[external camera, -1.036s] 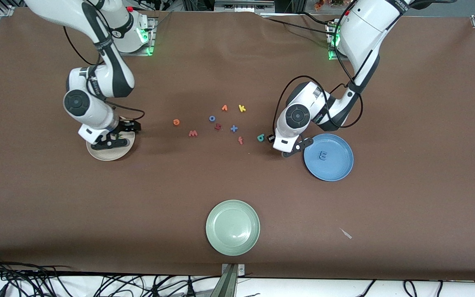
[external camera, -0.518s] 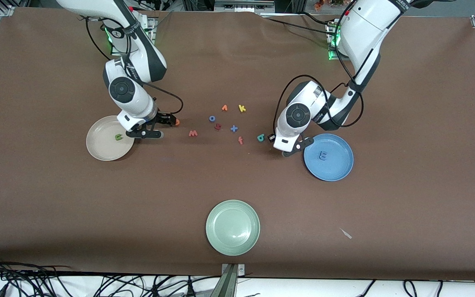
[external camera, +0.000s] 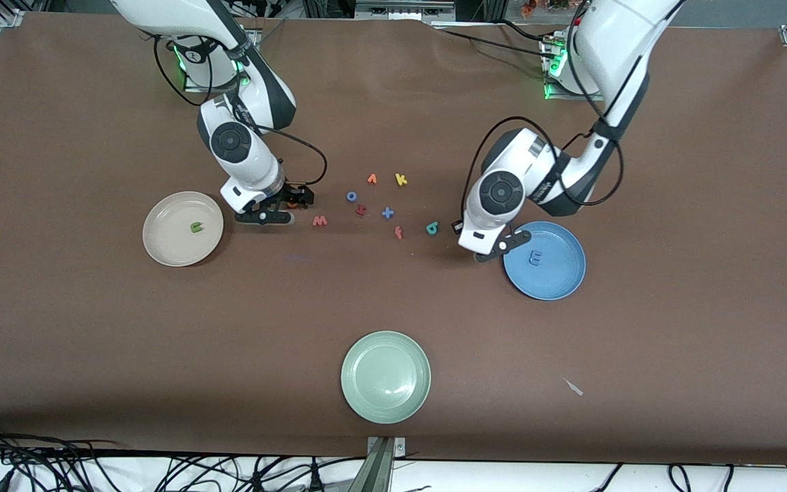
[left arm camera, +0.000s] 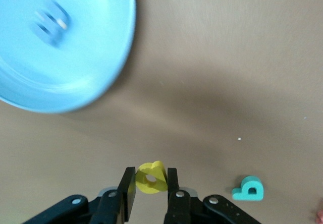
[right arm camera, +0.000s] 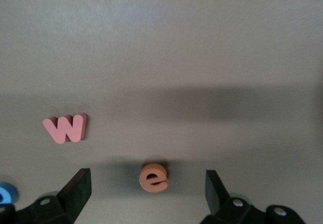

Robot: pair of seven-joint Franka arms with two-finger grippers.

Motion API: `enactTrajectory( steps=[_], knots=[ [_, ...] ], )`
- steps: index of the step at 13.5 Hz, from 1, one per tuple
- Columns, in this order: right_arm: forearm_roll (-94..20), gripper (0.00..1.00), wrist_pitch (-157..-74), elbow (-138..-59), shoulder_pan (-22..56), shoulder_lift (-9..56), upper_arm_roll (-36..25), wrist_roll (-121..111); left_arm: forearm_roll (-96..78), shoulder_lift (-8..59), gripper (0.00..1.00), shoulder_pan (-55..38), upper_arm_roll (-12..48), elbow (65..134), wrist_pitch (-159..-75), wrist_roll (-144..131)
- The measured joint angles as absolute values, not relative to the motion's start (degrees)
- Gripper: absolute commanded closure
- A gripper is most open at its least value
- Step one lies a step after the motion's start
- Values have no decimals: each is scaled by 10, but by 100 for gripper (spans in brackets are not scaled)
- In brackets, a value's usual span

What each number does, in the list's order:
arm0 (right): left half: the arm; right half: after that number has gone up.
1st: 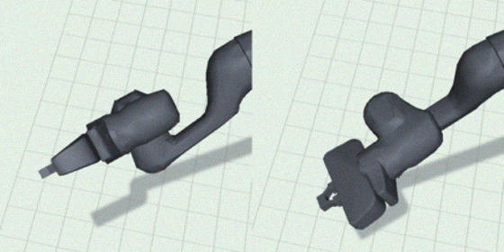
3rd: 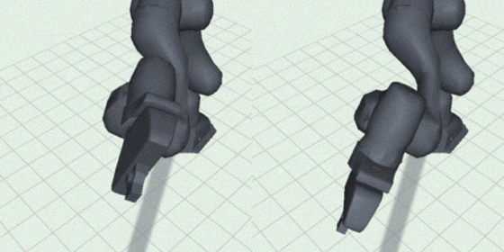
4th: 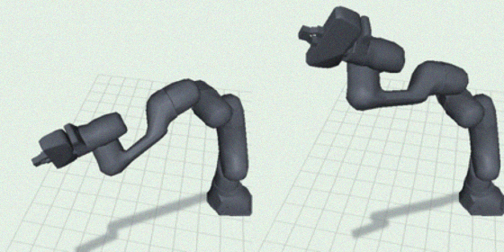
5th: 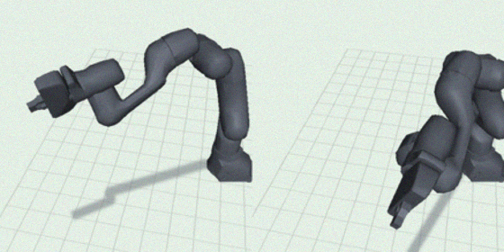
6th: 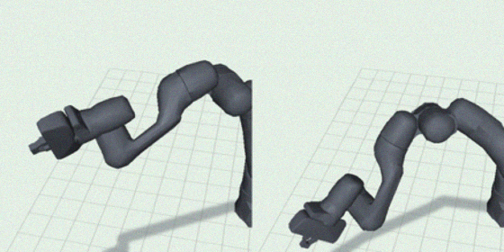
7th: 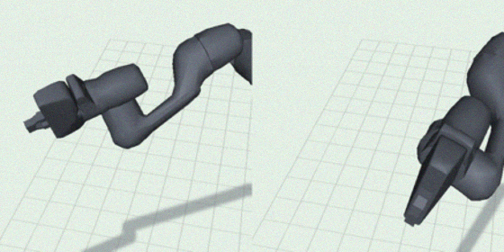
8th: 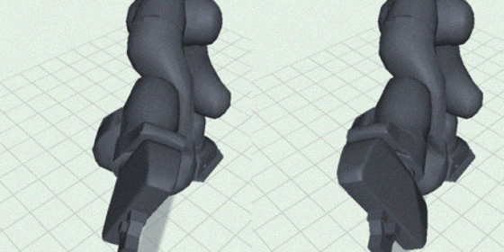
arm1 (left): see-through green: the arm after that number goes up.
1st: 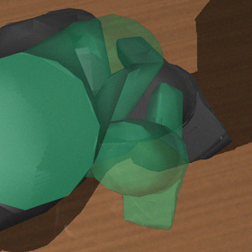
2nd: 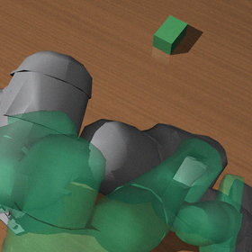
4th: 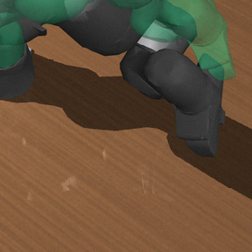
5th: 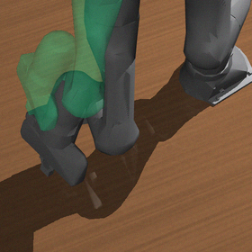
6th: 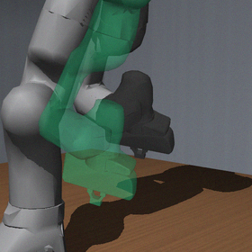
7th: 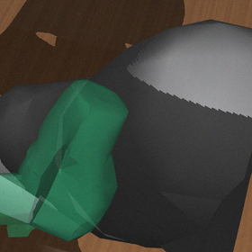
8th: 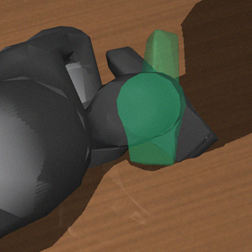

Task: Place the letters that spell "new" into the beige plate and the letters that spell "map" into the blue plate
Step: 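Drop the yellow letter onto the blue plate while the right gripper carries the e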

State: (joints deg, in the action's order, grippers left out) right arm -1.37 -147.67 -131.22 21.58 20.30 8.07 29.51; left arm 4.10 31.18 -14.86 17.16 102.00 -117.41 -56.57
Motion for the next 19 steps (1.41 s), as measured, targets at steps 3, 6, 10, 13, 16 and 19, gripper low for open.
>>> enactTrajectory(
  steps=[3,6,10,13,16,19],
  knots=[
    [-14,12,-1489,-1312,220,220,81,295,42,295,90,-92,165,1007,-1141,-438],
    [-14,29,-1489,-1312,220,222,81,295,84,300,90,-31,164,1020,-1136,-331],
    [-14,42,-1489,-1313,220,223,81,295,113,326,88,-23,167,1040,-1137,-315],
    [-14,49,-1489,-1317,220,223,81,292,120,341,0,-22,167,1041,-1137,-300],
    [-14,62,-1488,-1318,220,222,80,287,121,342,0,-22,168,1037,-1137,-299],
    [-14,72,-1488,-1318,220,220,79,286,121,336,0,-23,208,995,-1129,-300]
  ],
)
